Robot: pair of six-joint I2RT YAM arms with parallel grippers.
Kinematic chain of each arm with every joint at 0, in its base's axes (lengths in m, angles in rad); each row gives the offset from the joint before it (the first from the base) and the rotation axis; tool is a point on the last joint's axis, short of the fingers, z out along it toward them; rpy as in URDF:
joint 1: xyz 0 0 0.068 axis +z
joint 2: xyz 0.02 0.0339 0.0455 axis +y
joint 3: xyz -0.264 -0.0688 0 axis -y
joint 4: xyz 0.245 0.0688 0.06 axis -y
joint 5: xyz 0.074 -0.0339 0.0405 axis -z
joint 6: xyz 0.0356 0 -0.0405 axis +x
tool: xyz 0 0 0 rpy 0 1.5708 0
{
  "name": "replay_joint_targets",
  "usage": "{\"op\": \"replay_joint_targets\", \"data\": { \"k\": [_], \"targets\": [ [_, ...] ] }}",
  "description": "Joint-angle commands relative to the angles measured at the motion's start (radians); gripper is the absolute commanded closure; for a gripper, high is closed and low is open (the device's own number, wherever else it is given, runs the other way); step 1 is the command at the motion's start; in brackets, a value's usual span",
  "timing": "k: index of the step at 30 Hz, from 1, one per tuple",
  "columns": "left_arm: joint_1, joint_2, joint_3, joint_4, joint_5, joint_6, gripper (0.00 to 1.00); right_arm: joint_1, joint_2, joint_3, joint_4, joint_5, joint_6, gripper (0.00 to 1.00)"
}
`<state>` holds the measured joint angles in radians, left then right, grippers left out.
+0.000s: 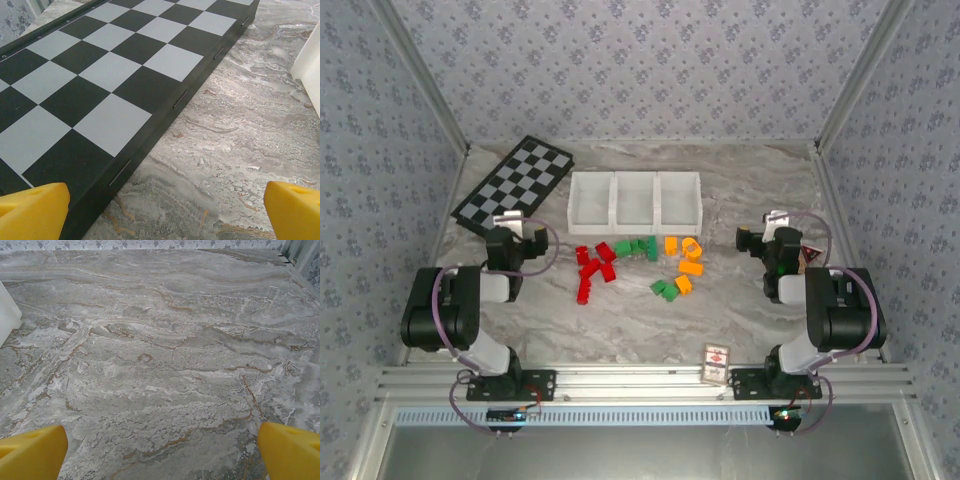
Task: Sort the legos into containers by color
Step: Pick up the lego from the center of the table.
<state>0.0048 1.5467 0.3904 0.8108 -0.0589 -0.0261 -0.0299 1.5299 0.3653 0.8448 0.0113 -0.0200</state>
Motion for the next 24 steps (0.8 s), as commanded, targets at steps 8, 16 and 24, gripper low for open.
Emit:
{"op": "replay_joint_targets", "data": {
  "k": [8,16,24],
  "targets": [
    [0.024,-0.009,0.027,-0.003,0.051,-0.003,0.00,-0.002,0.004,0.019,-0.004,-0.012,-0.007,0.00],
    [0.023,-0.010,0.027,-0.002,0.051,-0.003,0.00,-0.012,0.004,0.024,-0.009,-0.021,-0.003,0.00],
    [0.026,-0.009,0.027,-0.004,0.055,-0.008,0.00,-0.015,0.004,0.022,-0.007,-0.027,0.000,0.00]
  ]
}}
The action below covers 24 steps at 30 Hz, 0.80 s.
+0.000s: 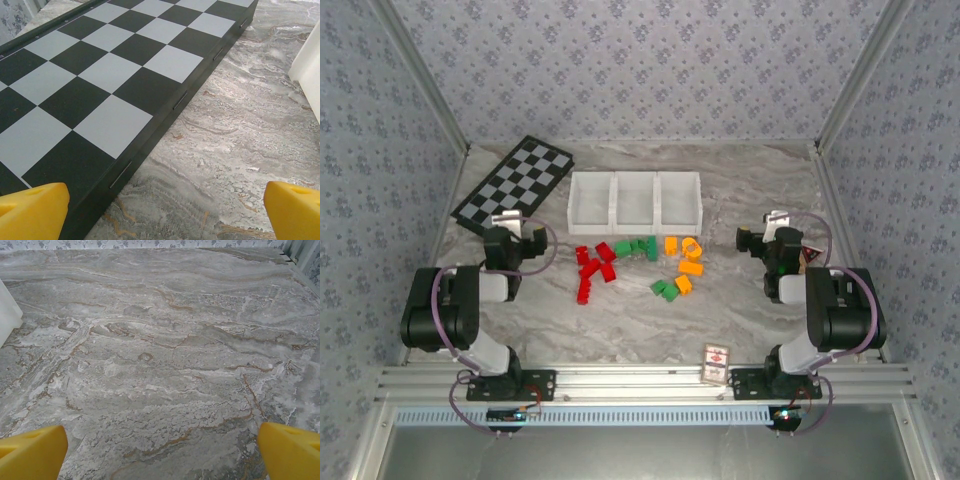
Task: Sort the legos into containers by color
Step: Pick up the lego from the center of the table.
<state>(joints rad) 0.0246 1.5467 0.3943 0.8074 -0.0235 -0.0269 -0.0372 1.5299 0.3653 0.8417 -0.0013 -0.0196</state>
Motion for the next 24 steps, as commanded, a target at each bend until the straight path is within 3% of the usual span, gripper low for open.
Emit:
{"op": "replay_joint_targets", "data": {
  "k": [1,7,9,13,16,19,21,24],
  "targets": [
    [0.006,-0.010,0.023,0.000,0.020,-0.006,0.00,-0.007,0.004,0.022,-0.004,-0.013,-0.002,0.00],
    [-0.035,-0.052,0.021,-0.025,0.023,0.053,0.00,0.000,0.001,0.017,0.005,0.003,-0.007,0.00],
    [-0.061,-0.132,-0.026,0.001,-0.059,0.048,0.00,0.043,-0.034,-0.012,0.031,0.077,-0.038,0.01],
    [-0.150,-0.358,0.086,-0.403,-0.141,-0.013,0.01,0.075,-0.090,-0.084,0.134,0.218,-0.027,0.01],
    [-0.258,-0.482,0.187,-0.622,-0.306,-0.061,0.00,0.077,-0.229,-0.025,-0.143,0.270,0.031,0.00],
    [-0.298,-0.582,0.320,-0.875,-0.350,-0.169,0.00,0.030,-0.364,0.128,-0.602,0.272,0.301,0.00],
    [-0.298,-0.625,0.432,-1.066,-0.333,-0.247,0.00,-0.038,-0.410,0.225,-0.806,0.123,0.427,0.00],
    [-0.298,-0.663,0.548,-1.303,-0.269,-0.279,0.00,-0.106,-0.452,0.317,-0.941,-0.156,0.453,0.00]
  ]
}}
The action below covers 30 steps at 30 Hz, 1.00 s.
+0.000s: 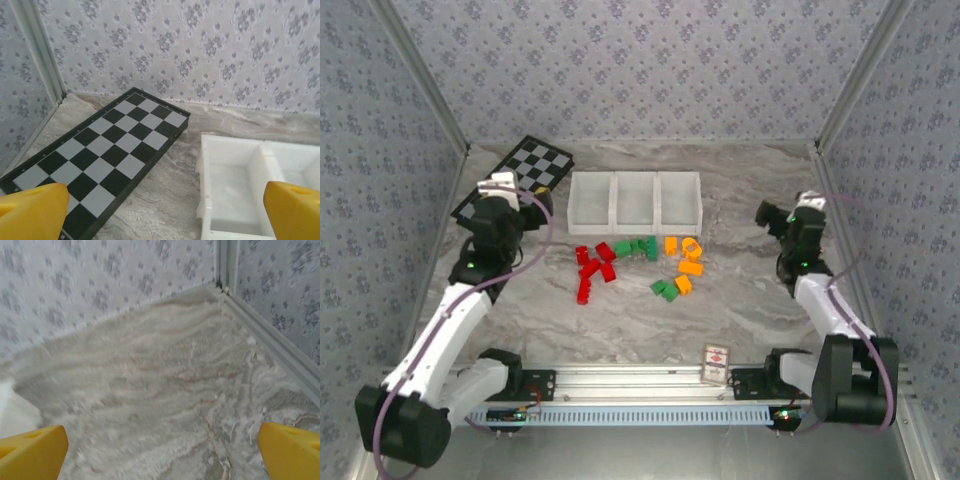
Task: Sort the legos into containers by color
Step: Pick up the lego from the center of the table.
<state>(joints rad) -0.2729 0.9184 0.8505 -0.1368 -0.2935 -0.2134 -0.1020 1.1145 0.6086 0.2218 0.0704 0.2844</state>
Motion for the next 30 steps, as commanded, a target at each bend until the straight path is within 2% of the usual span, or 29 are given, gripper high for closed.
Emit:
{"op": "replay_joint_targets", "data": {
  "k": [1,4,6,9,11,14,16,20,23,30],
  "targets": [
    [0.000,-0.049,0.113,-0.419,0.024,-0.094,0.00,-0.040,-0.042,0.112,-0.382,-0.268,0.158,0.00],
    [0.000,-0.098,0.132,-0.571,0.133,-0.111,0.00,-0.020,-0.028,0.238,-0.641,-0.387,0.213,0.00],
    [0.000,-0.130,0.105,-0.638,0.244,-0.138,0.00,0.032,-0.021,0.282,-0.777,-0.425,0.250,0.00],
    [0.000,-0.169,0.029,-0.682,0.403,-0.172,0.00,0.203,-0.052,0.303,-0.897,-0.321,0.276,0.01],
    [-0.002,-0.193,-0.025,-0.690,0.466,-0.182,0.00,0.326,-0.062,0.313,-0.954,-0.246,0.273,0.00],
    [-0.058,-0.222,-0.047,-0.685,0.420,-0.189,0.00,0.462,-0.031,0.314,-1.001,-0.205,0.258,0.02],
    [-0.065,-0.231,-0.057,-0.669,0.432,-0.180,0.00,0.512,0.009,0.305,-1.006,-0.218,0.235,0.06],
    [-0.067,-0.225,-0.067,-0.654,0.445,-0.182,0.00,0.567,0.091,0.292,-0.993,-0.259,0.178,0.16],
    [-0.069,-0.212,-0.067,-0.651,0.451,-0.184,0.00,0.613,0.154,0.313,-0.986,-0.271,0.145,0.19],
    [-0.090,-0.207,-0.071,-0.650,0.453,-0.188,0.00,0.686,0.328,0.425,-1.023,-0.217,0.090,0.24]
  ]
}}
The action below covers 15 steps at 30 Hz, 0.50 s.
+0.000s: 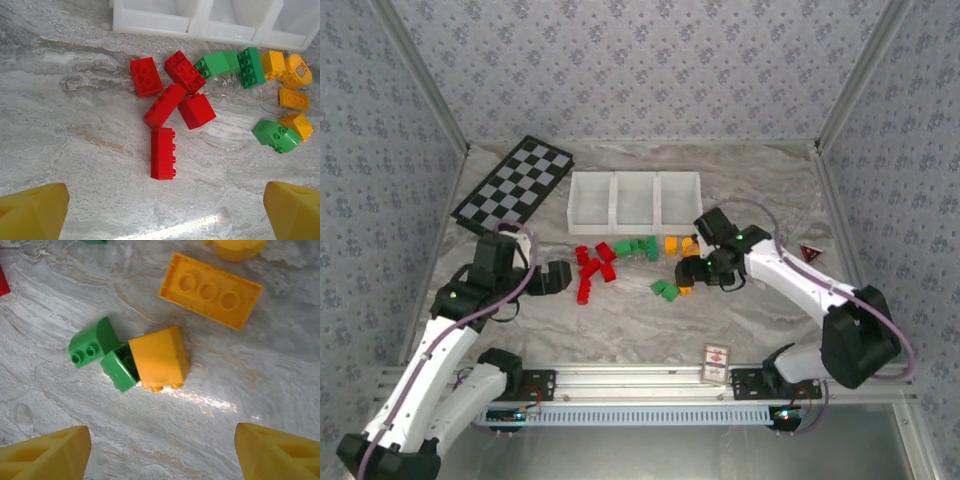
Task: Sort the legos into containers by color
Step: Pick up the lego from the center of the table.
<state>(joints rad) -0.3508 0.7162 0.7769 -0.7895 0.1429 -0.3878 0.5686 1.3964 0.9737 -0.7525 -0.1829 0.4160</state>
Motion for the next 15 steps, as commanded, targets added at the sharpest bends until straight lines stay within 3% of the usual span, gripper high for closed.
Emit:
{"op": "replay_joint_targets", "data": {
  "k": [1,15],
  "targets": [
    [-0.016,-0.005,0.002,0.003,0.016,-0.013,0.00,0.020,0.067,0.073,-0.056,0.051,-0.042,0.25],
    [-0.066,-0.004,0.001,-0.001,-0.025,-0.015,0.00,0.077,0.272,0.210,-0.115,0.141,-0.078,0.36]
  ]
}}
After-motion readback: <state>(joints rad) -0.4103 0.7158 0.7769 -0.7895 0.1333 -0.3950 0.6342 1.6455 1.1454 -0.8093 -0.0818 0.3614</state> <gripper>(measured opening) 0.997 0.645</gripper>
